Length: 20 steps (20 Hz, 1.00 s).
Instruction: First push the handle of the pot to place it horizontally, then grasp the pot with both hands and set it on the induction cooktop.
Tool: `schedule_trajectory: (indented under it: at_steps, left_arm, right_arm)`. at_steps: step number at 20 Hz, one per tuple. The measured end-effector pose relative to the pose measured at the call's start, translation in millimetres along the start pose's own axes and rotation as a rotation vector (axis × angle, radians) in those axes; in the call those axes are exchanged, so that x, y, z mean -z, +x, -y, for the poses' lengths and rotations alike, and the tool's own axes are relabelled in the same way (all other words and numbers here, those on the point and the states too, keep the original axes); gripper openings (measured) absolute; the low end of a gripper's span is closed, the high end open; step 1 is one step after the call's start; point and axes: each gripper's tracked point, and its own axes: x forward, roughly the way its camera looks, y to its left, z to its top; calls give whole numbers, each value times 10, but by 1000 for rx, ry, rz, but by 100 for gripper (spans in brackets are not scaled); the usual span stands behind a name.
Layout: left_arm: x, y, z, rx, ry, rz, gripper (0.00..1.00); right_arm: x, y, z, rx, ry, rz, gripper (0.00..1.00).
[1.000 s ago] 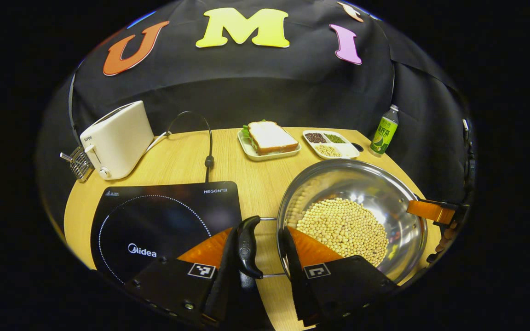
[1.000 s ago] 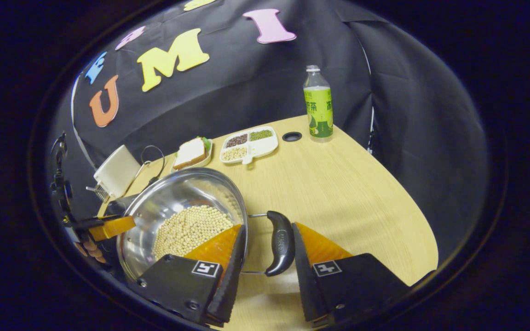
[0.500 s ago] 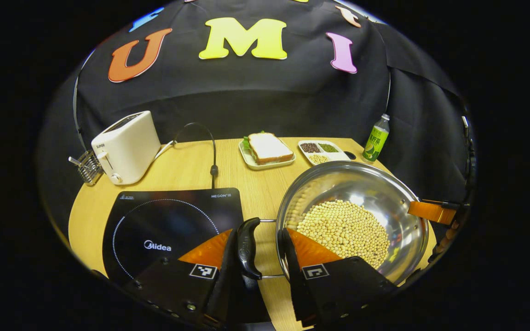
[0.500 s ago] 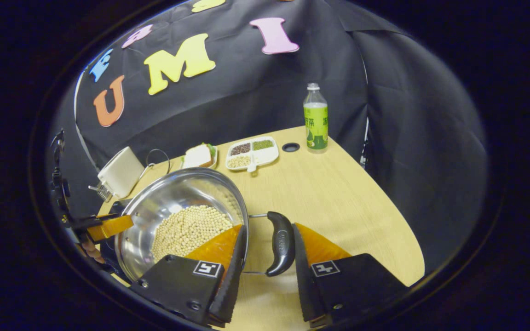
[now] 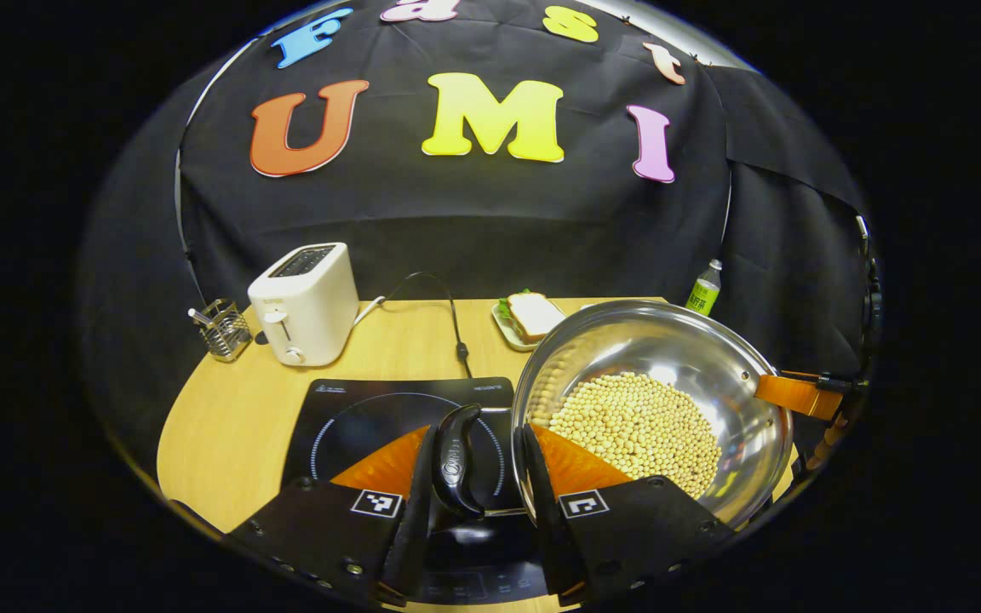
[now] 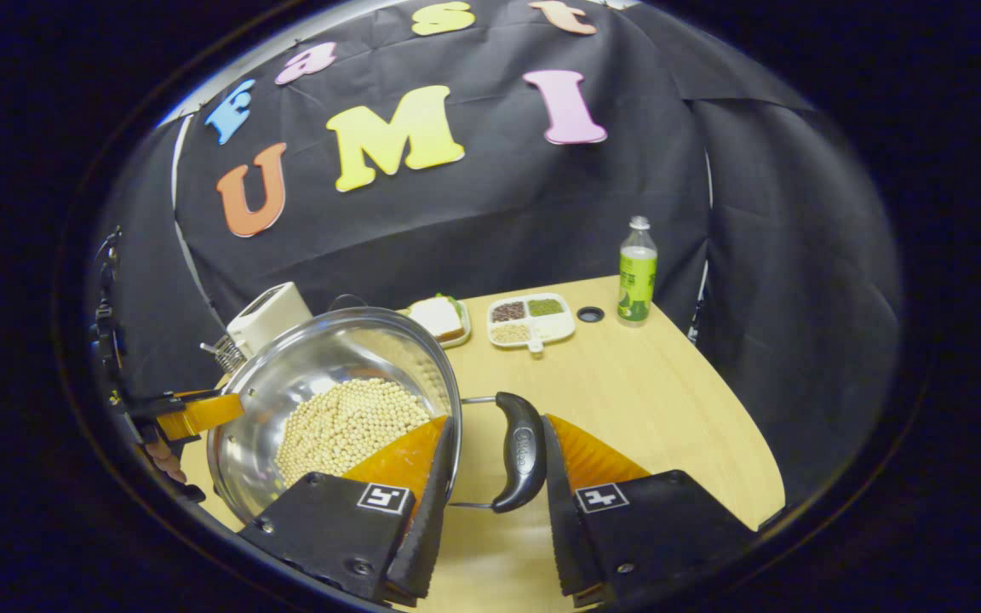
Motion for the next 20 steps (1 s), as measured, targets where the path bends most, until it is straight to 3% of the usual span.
schedule_trajectory:
  at_steps: [11,20]
  left_arm:
    - [-37,-161,-1337,-145,-45,6,52]
    - [210,128,-1808,-162,-89,-45,52]
  right_arm:
    - [43,572,-1364,-119,-74,-30,56]
    - [275,1043,-1706,-122,-107,-73,56]
